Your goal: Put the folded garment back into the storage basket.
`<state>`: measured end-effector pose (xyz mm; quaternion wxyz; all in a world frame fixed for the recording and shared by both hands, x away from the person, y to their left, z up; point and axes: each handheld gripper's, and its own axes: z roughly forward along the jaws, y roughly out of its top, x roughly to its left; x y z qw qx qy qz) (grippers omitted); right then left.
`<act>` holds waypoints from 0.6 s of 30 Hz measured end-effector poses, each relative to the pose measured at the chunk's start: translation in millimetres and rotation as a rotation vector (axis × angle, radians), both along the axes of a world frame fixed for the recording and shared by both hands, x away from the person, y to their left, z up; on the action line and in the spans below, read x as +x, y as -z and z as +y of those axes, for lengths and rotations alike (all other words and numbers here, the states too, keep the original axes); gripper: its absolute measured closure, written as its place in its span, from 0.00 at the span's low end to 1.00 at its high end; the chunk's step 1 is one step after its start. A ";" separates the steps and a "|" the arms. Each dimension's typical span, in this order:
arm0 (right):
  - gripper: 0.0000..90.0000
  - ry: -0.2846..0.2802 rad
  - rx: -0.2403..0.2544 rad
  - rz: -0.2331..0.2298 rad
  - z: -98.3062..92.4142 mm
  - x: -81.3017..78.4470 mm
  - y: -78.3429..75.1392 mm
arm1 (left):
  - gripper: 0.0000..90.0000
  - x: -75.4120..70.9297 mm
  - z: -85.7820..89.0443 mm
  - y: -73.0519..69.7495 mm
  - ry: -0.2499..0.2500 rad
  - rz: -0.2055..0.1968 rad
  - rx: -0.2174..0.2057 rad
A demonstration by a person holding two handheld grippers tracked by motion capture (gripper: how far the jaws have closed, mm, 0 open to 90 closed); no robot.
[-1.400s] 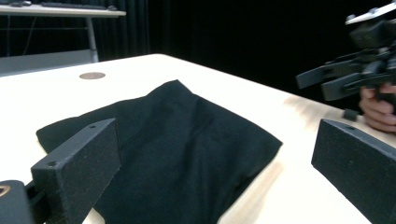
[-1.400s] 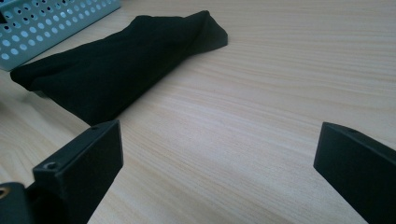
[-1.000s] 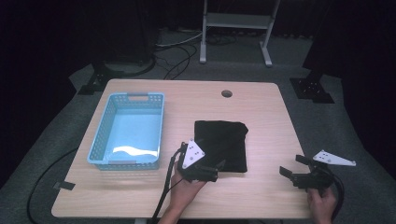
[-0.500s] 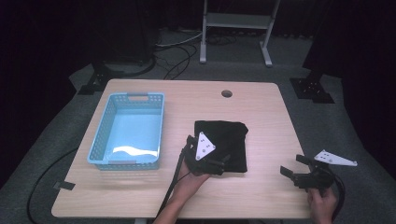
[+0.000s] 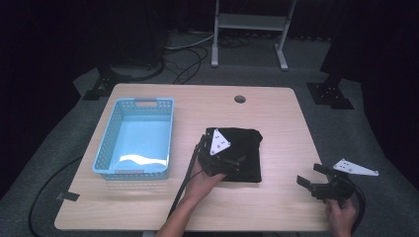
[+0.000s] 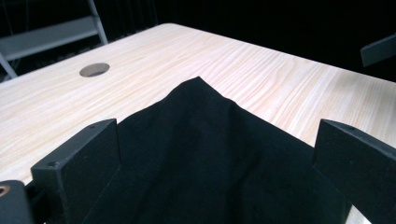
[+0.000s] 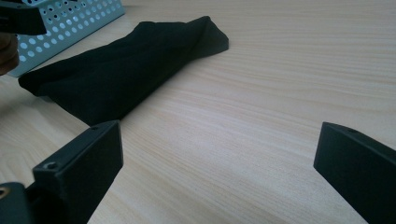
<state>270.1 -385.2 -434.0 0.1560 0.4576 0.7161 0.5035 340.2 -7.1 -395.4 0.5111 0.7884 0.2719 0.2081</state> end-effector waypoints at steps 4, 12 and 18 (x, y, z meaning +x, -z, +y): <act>0.02 0.002 0.000 -0.001 -0.2 0.0 0.1 | 0.02 6.2 -2.5 -4.7 0.004 0.011 0.000; 0.02 0.004 0.002 -0.003 -0.6 -0.1 0.0 | 0.02 15.4 -8.9 -10.0 0.015 0.025 0.013; 0.02 0.006 0.003 -0.002 -0.8 -0.1 0.1 | 0.02 24.4 -12.7 -12.7 0.001 0.062 0.012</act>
